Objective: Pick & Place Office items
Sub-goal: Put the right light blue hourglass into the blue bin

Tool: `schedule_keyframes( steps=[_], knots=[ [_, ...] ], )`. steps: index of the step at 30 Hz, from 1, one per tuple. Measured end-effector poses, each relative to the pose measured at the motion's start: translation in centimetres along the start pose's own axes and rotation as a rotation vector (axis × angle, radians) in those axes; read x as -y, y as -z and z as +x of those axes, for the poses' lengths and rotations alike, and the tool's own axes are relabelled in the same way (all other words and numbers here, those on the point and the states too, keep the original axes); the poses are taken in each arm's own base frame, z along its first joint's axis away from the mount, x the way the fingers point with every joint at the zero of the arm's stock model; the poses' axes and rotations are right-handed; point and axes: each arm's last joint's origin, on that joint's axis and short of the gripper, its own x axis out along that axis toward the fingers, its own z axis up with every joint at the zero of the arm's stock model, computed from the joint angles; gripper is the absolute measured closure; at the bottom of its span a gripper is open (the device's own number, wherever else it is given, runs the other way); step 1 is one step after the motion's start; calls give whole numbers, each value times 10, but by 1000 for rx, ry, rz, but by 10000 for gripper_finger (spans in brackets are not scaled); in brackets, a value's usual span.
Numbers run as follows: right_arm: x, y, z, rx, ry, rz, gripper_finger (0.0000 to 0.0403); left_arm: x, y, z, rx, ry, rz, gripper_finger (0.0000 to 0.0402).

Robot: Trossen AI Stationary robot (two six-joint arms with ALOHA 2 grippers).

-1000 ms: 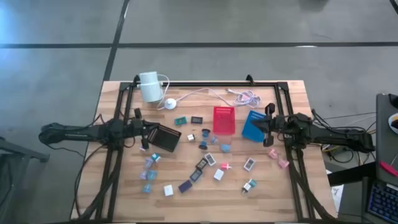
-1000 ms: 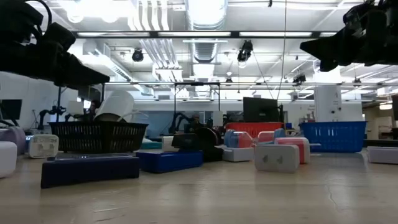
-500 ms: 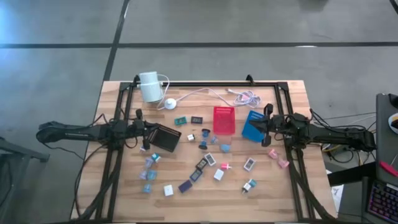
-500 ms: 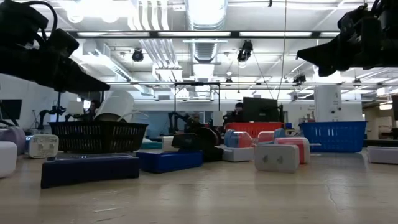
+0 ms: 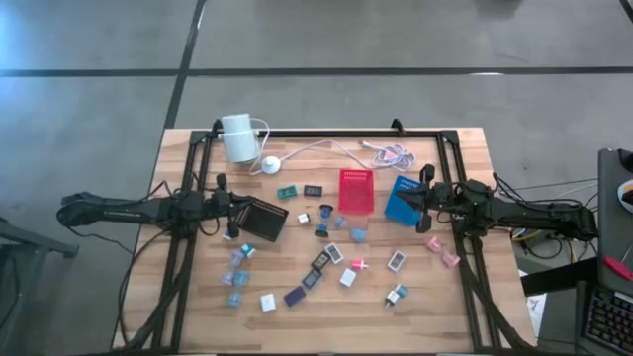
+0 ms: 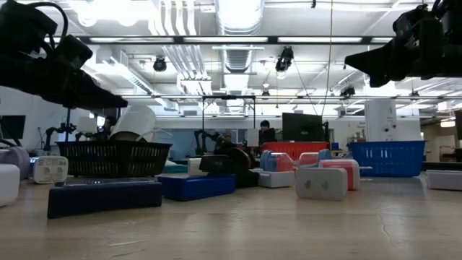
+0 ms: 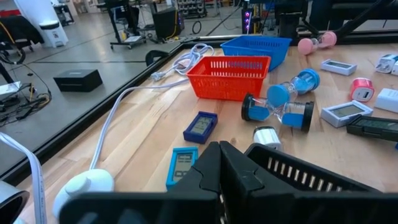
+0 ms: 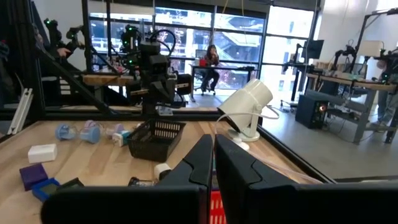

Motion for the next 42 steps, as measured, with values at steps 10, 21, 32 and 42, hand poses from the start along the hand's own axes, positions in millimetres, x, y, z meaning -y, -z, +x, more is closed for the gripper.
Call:
schedule_keyframes(
  steps=[10,21,32,42],
  knots=[
    [1,-5,10,-77,31,128,390,0,0,0,1,-9,-11,396],
    [1,-39,66,-486,69,157,390,0,0,0,4,-3,-23,396],
    [-50,-61,125,-831,-65,177,370,0,-1,0,8,-3,-9,396],
    [-106,-56,158,-1155,132,221,232,0,-4,0,18,0,-40,396]
  ],
)
